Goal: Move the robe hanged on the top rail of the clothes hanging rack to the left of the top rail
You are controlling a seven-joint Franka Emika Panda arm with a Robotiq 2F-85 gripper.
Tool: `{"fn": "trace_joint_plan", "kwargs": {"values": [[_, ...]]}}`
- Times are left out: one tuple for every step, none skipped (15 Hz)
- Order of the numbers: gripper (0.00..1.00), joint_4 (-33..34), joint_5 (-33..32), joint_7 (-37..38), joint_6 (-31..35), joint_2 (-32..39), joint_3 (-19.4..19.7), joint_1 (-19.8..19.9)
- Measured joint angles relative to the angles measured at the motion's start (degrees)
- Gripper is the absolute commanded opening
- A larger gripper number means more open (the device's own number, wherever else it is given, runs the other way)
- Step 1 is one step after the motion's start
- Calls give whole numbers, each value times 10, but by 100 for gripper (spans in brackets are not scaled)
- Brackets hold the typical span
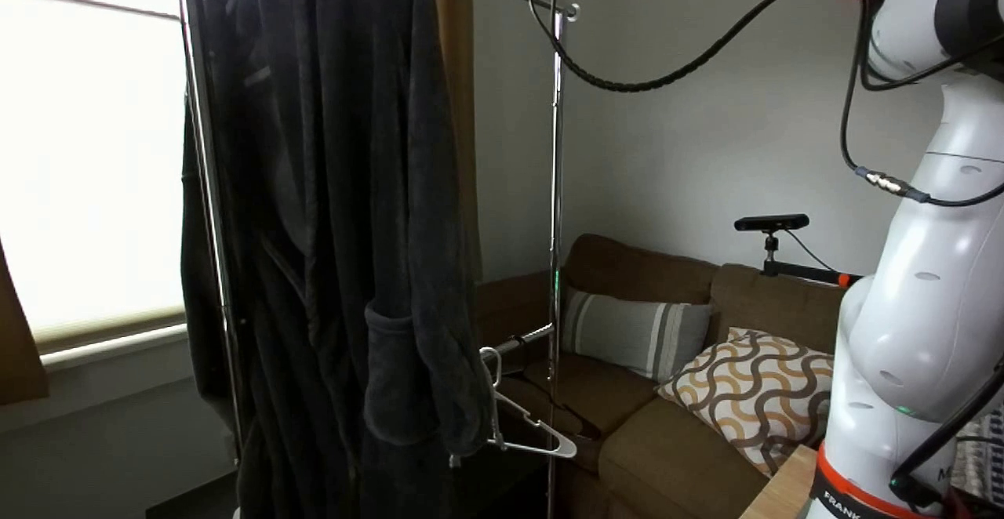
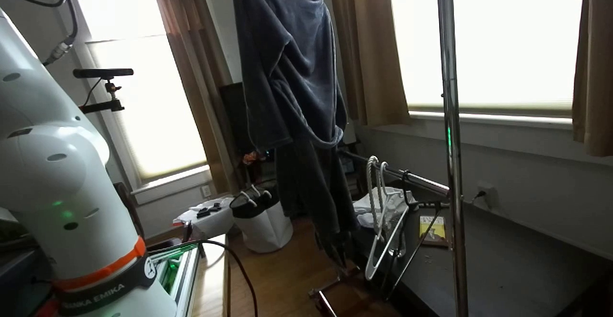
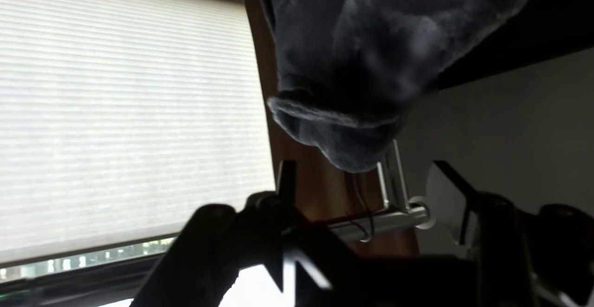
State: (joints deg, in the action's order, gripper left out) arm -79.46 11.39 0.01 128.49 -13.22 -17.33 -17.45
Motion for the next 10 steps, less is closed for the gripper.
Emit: {"fn": "trace_joint_plan", "kwargs": {"values": [[100,-4,-6,5,-25,-11,11,10],[100,-13,-8,3,-48,-24,28,19],[100,-29,-8,0,-66,-37,48,29],[100,-49,-8,-6,-80,-49,67,38],[100,-74,-9,-13,-91,-60,86,48],[100,-103,-12,-17,-99,-70,101,57],[100,-134,-16,-20,-105,-78,112,67],[100,-164,-20,-20,-109,-84,118,76],[100,-196,-25,-20,-111,-87,120,85],[100,-227,-32,-19,-112,-88,121,93]]}}
